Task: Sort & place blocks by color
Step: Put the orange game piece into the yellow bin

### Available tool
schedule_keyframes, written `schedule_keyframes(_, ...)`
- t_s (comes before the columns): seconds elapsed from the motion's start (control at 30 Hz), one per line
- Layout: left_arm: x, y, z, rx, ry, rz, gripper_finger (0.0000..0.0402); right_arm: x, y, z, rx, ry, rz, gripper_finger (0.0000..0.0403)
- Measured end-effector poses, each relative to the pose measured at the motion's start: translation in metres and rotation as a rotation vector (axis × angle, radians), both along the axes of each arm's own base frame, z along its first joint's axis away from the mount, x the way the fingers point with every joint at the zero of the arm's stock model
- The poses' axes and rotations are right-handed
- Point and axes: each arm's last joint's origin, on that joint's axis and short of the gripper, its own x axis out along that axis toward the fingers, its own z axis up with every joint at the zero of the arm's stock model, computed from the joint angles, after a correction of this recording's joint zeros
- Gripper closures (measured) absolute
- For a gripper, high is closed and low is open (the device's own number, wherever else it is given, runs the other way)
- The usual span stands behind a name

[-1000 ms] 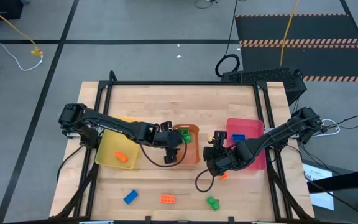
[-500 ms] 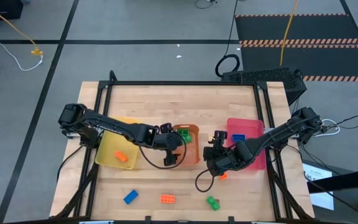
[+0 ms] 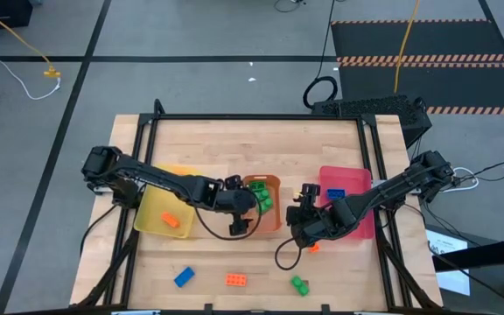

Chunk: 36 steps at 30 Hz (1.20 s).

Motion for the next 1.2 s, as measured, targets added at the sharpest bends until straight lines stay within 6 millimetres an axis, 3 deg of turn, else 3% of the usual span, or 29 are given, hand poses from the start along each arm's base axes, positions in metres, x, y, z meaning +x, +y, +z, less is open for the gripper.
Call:
schedule_keyframes(0.2,-0.024,-0.003,0.029,-0.008,-0.008,-0.011,0.0011,-0.006,0.002,-0.003,0.167,0.078,-0.083,0.0124)
schedule_keyframes(0.4,-0.041,-0.022,0.060,0.005,-0.144,-0.140,0.0011,-0.013,0.006,-0.008,0.349,0.141,-0.263,0.0124)
schedule_keyframes(0.67,-0.044,-0.042,0.049,0.033,-0.237,-0.254,0.0012,-0.026,0.021,-0.017,0.490,0.199,-0.462,0.0124)
schedule_keyframes(0.83,-0.042,-0.037,0.034,0.054,-0.278,-0.297,0.0012,-0.033,0.032,-0.019,0.554,0.201,-0.602,0.0124)
schedule_keyframes(1.2,-0.035,-0.032,0.035,-0.014,-0.401,-0.477,0.0012,-0.040,0.044,-0.019,0.593,0.181,-0.731,0.0124)
